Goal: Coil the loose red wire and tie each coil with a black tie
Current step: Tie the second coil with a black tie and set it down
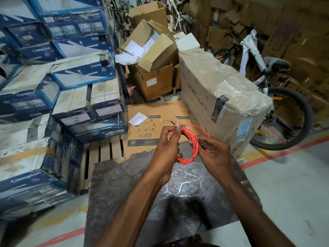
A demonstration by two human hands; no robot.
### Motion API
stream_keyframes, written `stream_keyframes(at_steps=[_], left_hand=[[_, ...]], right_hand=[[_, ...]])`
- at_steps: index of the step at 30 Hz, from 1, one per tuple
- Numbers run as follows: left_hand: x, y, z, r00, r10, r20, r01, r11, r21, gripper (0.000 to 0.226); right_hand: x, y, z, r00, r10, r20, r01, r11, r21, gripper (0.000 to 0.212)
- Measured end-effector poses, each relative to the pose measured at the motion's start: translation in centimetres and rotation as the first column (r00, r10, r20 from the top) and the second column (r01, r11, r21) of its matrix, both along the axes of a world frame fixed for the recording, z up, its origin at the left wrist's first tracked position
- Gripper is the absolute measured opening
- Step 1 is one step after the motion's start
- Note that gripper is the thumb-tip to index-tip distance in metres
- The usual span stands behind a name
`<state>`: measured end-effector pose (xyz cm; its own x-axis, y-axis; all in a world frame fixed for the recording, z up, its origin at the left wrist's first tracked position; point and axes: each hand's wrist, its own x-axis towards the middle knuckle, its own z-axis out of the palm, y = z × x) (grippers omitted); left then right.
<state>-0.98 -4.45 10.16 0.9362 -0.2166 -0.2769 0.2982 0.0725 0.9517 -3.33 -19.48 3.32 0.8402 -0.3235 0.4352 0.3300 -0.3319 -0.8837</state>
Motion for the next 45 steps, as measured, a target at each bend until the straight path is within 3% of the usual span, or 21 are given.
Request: stream_keyframes(at_steps=[10, 15, 19, 24, 26, 29, 34, 37, 41, 45], left_hand=[[-0.2, 0.5, -0.3, 0.995, 0.095, 0.027, -0.095, 0.995, -0.009, 0.033], [-0.1, 1.0, -0.3, 0.989, 0.142, 0.036, -0.141, 0.99, -0.027, 0.032], [-0.1, 1.1, -0.5, 0.986, 0.161, 0.052, -0.157, 0.984, -0.08, 0.03], [0.0, 1.1, -0.6, 0.979, 0.188, 0.073, -0.178, 0.976, -0.125, 0.034], [0.0, 1.2, -0.7, 0.979, 0.191, 0.076, -0.181, 0.976, -0.125, 0.035], [-0.1, 1.4, -0.9, 0.976, 0.205, 0.07, -0.194, 0.972, -0.129, 0.036], [-0.4, 1.5, -0.9, 0.984, 0.177, 0.032, -0.172, 0.978, -0.121, 0.034], [-0.9, 1.6, -1.0, 0.988, 0.152, 0.038, -0.149, 0.987, -0.065, 0.038], [-1.4, 1.6, -0.7, 0.986, 0.151, 0.076, -0.157, 0.984, 0.083, 0.038], [-1.7, 1.6, -0.4, 0.984, 0.134, 0.118, -0.145, 0.985, 0.091, 0.03]], right_hand=[[0.4, 0.0, -0.3, 0.995, 0.102, -0.007, -0.103, 0.994, -0.034, 0.034], [-0.5, 0.4, 0.4, 0.974, 0.02, -0.228, 0.025, 0.98, 0.196, 0.008], [-0.5, 0.2, 0.6, 0.794, 0.335, -0.507, -0.015, 0.845, 0.535, 0.036], [0.1, -0.1, 1.5, 0.701, 0.544, -0.461, 0.013, 0.636, 0.771, 0.047], [0.1, -0.3, 1.8, 0.689, 0.582, -0.432, 0.017, 0.583, 0.812, 0.039], [0.0, -0.5, 2.4, 0.716, 0.549, -0.432, 0.036, 0.589, 0.808, 0.019], [0.1, -0.8, 3.6, 0.808, 0.476, -0.347, 0.078, 0.497, 0.864, 0.012], [0.5, -1.1, 4.6, 0.84, 0.447, -0.308, 0.026, 0.534, 0.845, 0.02], [0.8, -1.1, 6.3, 0.867, 0.397, -0.303, -0.049, 0.671, 0.74, 0.025], [1.1, -0.9, 7.0, 0.895, 0.349, -0.278, -0.067, 0.722, 0.689, 0.021]])
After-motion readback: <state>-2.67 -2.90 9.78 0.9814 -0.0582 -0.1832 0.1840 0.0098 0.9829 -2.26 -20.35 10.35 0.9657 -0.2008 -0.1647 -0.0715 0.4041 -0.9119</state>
